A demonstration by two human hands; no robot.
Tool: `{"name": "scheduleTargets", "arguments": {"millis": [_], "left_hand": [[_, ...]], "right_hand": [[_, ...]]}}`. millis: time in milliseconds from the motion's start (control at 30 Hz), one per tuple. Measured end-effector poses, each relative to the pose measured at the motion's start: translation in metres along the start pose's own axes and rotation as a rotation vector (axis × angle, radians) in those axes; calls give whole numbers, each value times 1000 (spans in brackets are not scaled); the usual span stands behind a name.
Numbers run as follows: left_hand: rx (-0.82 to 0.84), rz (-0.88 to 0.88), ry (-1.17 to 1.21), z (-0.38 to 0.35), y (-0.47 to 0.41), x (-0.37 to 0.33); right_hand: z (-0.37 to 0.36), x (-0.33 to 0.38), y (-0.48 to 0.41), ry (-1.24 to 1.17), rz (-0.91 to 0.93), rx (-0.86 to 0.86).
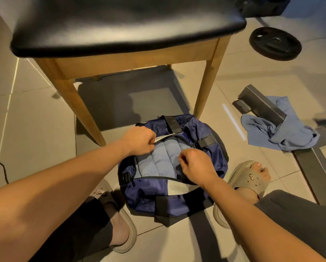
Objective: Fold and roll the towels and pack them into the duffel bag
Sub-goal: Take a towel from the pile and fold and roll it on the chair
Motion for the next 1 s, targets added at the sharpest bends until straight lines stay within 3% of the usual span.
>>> {"name": "scheduleTargets", "arguments": {"millis": [233, 467, 800, 1000], "left_hand": [[-25, -169, 32, 45, -47, -72], [-111, -337, 98, 57, -135, -170], [-3, -322, 139, -32, -284, -291], [76, -309, 114, -89, -332, -323]], "right_hand": [[59, -55, -31, -52, -124, -210], [99, -179, -39, -48, -376, -338], [113, -385, -21, -3, -829, -171], [114, -431, -30, 14, -860, -81]]}}
Point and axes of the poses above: each hand's wrist, its own y-axis away from the middle knuckle, its own z-axis out of the back of the hand, x = y × z, the point moved 3 cm from there along -y, towards the middle knuckle, and after that the axes turned 4 degrees about z, right-handed, at the moved point
